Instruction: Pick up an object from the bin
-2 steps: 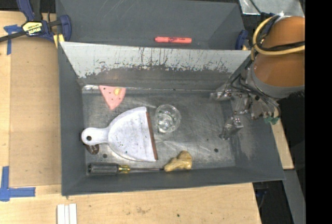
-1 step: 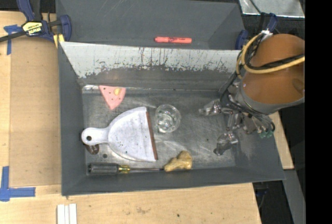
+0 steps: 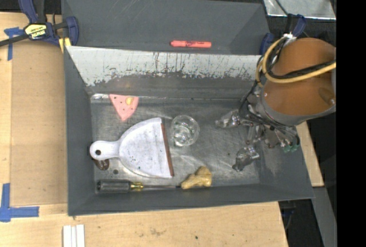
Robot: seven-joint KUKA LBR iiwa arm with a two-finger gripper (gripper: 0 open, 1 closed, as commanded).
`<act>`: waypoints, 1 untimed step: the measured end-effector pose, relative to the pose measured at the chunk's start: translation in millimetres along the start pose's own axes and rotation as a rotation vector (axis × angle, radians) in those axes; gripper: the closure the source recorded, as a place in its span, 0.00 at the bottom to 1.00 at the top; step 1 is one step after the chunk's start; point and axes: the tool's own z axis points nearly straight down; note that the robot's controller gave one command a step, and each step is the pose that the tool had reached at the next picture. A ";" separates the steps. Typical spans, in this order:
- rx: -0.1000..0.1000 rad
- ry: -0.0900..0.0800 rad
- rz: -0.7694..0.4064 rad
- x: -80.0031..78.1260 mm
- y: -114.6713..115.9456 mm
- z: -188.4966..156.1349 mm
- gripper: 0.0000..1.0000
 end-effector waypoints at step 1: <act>0.003 -0.003 0.107 -11.6 14.4 25.9 0.00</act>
Offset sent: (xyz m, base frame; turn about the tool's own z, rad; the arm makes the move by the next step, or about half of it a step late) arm -0.0163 0.0035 -0.1119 -0.3873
